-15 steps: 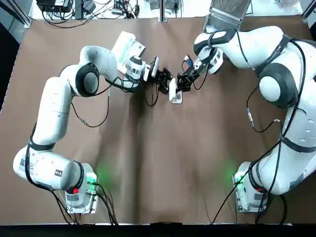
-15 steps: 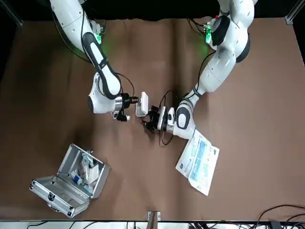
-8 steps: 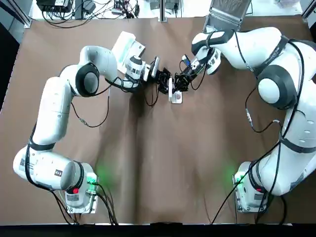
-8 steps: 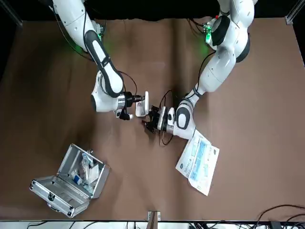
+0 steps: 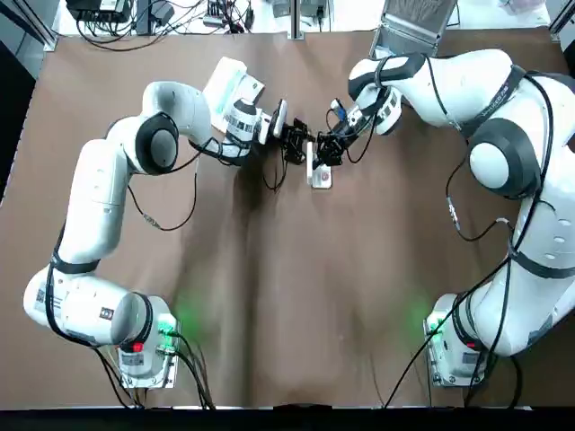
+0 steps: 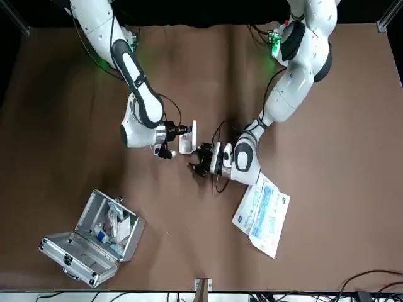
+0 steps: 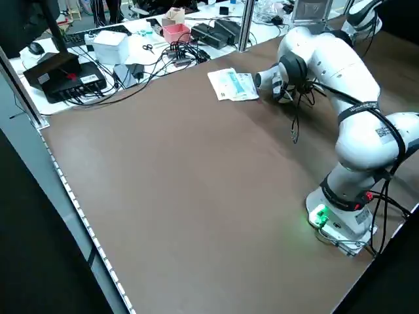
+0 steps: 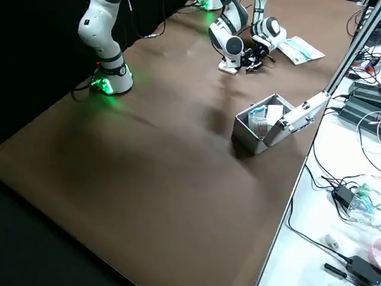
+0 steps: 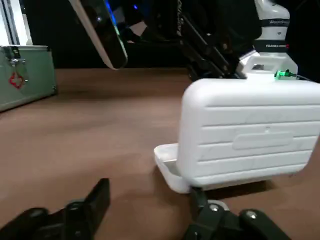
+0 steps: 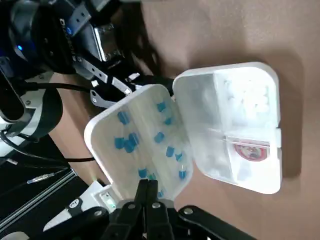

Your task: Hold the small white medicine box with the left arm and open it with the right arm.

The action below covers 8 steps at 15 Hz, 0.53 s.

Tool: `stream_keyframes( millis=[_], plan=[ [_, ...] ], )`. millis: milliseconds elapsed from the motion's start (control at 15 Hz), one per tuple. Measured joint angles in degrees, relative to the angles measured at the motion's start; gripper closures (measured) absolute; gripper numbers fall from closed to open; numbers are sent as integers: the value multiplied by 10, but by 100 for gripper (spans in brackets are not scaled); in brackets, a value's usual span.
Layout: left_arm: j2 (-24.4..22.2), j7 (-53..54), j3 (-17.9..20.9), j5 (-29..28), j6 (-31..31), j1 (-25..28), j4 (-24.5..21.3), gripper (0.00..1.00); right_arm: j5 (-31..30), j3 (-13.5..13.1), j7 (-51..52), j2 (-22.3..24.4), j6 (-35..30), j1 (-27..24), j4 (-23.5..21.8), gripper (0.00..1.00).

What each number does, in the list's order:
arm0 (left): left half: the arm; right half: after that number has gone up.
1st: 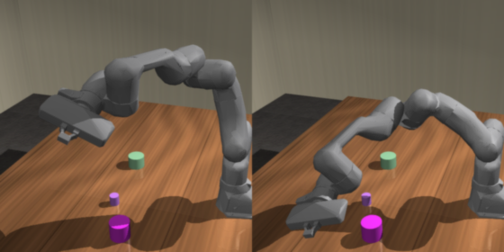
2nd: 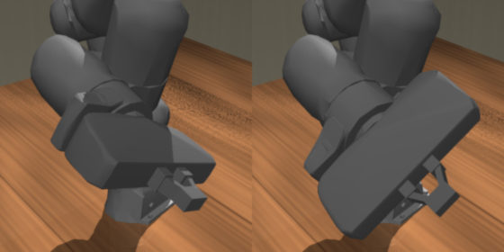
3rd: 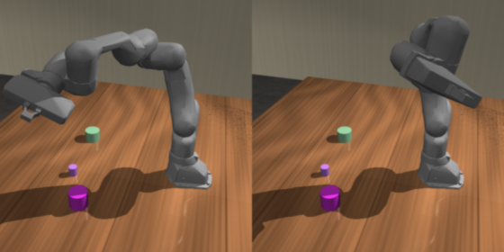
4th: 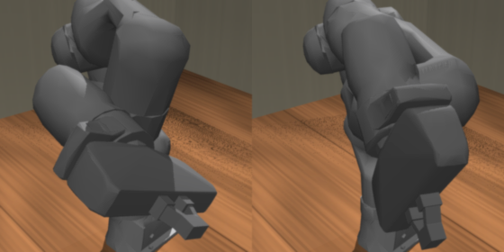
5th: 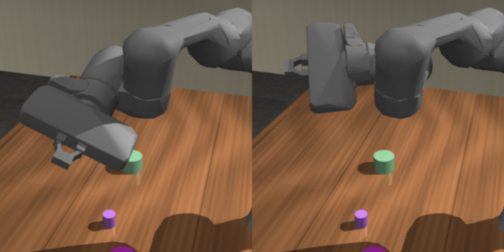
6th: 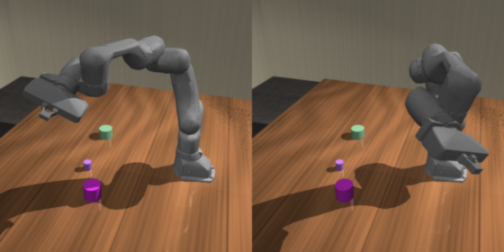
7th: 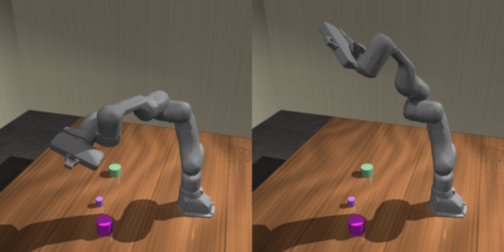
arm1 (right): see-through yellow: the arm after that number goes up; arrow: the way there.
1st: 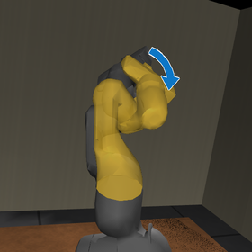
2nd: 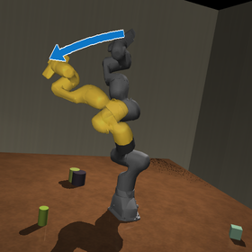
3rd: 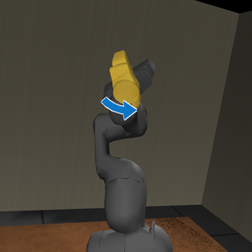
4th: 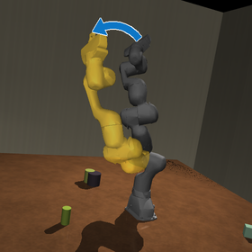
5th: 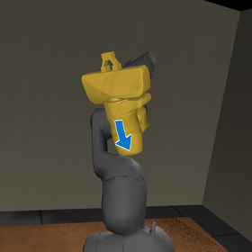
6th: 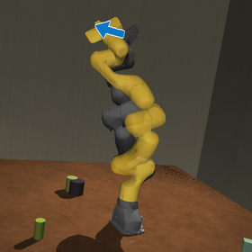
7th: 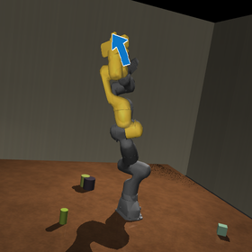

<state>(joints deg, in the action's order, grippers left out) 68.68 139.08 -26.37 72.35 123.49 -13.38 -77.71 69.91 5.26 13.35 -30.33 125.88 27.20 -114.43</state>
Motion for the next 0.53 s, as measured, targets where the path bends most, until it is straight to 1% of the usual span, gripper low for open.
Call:
stream_keyframes(
  millis=[200, 267, 533],
  plan=[
    [-4, 0, 1, -5, -3, 7, 0, 1, 1, 0, 0, 0, 2, 2, 2, 99],
    [-9, 0, 1, -13, -10, 11, -1, 0, 3, 0, 0, 0, 3, 3, 4, 99],
    [-38, -9, 0, -36, -34, 38, -13, 0, 12, 0, 0, 0, 3, 9, 10, 99]
  ],
)
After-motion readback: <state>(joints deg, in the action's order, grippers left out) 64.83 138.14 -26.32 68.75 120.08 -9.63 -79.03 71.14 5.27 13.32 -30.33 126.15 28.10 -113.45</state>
